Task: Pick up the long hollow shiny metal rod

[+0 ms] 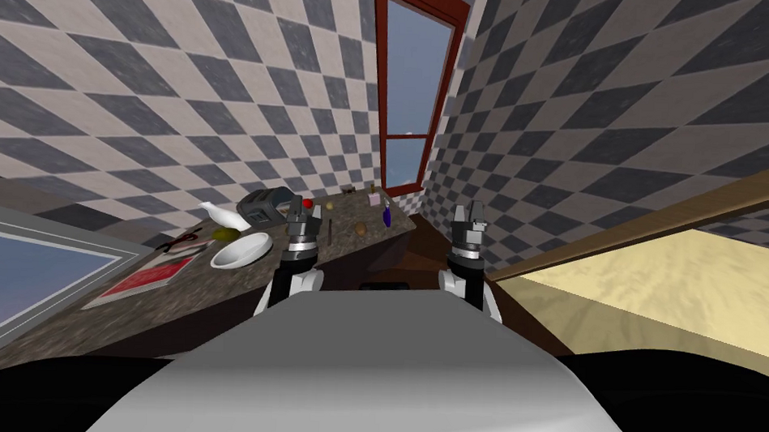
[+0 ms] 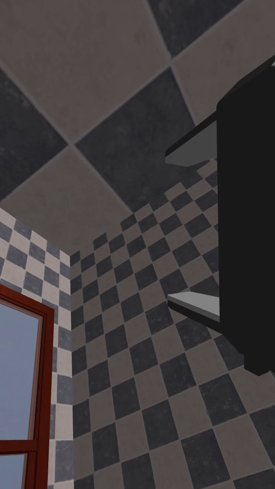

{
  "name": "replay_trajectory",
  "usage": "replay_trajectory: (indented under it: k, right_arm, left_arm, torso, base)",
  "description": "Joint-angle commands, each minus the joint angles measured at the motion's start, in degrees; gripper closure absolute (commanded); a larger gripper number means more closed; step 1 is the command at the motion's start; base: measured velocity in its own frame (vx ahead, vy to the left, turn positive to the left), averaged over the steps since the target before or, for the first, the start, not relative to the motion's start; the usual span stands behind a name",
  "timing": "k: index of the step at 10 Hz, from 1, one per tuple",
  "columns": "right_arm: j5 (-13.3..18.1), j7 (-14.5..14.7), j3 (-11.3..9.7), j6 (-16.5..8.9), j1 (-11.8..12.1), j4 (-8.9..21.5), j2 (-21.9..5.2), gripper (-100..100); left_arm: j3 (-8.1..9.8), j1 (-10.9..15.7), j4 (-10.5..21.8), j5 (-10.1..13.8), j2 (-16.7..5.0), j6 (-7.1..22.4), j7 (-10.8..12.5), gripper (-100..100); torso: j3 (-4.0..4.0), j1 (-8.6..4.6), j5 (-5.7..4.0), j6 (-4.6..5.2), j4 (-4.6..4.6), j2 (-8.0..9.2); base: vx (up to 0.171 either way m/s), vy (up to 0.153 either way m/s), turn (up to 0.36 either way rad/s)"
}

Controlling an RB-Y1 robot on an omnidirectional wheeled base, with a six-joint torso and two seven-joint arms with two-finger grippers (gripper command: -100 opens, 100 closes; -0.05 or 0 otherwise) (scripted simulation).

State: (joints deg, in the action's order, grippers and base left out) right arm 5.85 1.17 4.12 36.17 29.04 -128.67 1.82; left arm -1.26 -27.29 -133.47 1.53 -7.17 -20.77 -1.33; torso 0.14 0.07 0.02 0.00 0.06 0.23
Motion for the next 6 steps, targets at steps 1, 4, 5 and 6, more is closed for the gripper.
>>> replay_trajectory:
  k: [1,4,5,6]
  right_arm:
    - [0.0,0.0,0.0,0.0,0.0,0.0,0.0,0]
    - [0.0,0.0,0.0,0.0,-0.01,0.0,0.0,0]
    - [0.0,0.0,0.0,0.0,0.0,0.0,0.0,0]
    - [0.0,0.0,0.0,0.0,0.0,0.0,0.0,0]
  left_arm:
    - [0.49,0.64,0.3,0.91,-2.12,2.56,-0.57,-100]
    - [1.35,1.33,0.7,2.83,-5.83,7.11,-1.58,-100]
    - [1.78,1.69,0.98,3.94,-7.73,9.31,-2.15,-100]
    - [1.78,1.69,0.98,3.94,-7.73,9.61,-2.15,-100]
  torso:
    - [0.0,0.0,0.0,0.0,0.0,0.0]
    - [0.05,0.07,0.01,0.0,0.01,0.11]
    - [0.03,0.05,0.01,0.0,0.01,0.05]
    - [0.0,0.07,0.01,0.0,0.0,0.01]
  base:
    - [-0.048,0.015,-0.002]
    - [-0.078,0.028,-0.012]
    - [-0.056,0.03,-0.016]
    - [-0.044,0.018,-0.011]
